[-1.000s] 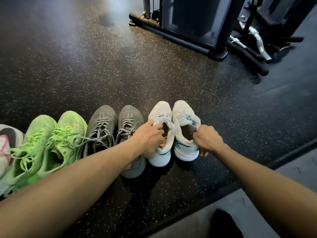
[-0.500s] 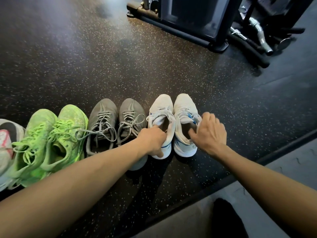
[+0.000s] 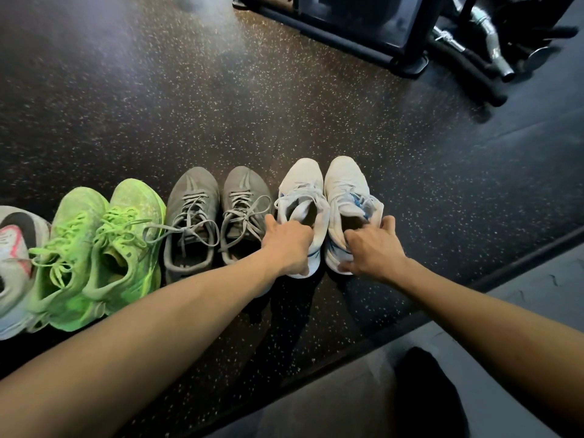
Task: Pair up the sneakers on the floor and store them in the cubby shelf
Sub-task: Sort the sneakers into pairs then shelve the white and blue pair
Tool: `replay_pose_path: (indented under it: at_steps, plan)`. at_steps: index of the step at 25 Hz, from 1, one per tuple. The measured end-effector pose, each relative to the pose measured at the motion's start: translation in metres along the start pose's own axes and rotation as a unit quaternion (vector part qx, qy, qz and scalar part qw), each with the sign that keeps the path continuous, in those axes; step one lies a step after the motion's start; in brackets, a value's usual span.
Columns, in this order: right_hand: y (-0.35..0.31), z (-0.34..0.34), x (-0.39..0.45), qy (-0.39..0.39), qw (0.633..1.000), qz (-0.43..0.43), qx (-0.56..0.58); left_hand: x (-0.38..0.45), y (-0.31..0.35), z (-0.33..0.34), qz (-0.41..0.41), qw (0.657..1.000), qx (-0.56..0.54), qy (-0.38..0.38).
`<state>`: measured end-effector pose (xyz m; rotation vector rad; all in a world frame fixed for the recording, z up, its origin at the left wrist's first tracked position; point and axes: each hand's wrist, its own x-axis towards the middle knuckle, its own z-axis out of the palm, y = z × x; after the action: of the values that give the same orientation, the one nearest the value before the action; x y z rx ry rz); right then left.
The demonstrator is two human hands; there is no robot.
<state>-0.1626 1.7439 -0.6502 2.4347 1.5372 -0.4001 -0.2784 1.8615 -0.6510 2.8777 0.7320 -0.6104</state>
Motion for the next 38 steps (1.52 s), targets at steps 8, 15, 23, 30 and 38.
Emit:
replay_pose_path:
  at_steps: [8,15,23,30,38]
  plan:
    - [0.006,-0.037,-0.012,-0.058,0.991,0.012,0.121,-0.016,-0.004,-0.043,-0.017,0.999,-0.045,-0.02]
    - [0.012,-0.153,-0.082,-0.177,0.966,-0.008,0.187,-0.086,0.006,-0.161,-0.023,0.992,-0.051,-0.11]
    - [0.004,-0.339,-0.172,-0.248,0.936,-0.004,0.25,-0.196,0.013,-0.338,-0.031,0.983,-0.052,-0.173]
    - [-0.002,-0.49,-0.258,-0.25,0.919,0.048,0.301,-0.281,0.022,-0.492,0.011,0.984,-0.007,-0.18]
    - [-0.02,-0.581,-0.357,-0.171,0.902,0.132,0.374,-0.356,0.033,-0.578,0.116,0.986,0.044,-0.113]
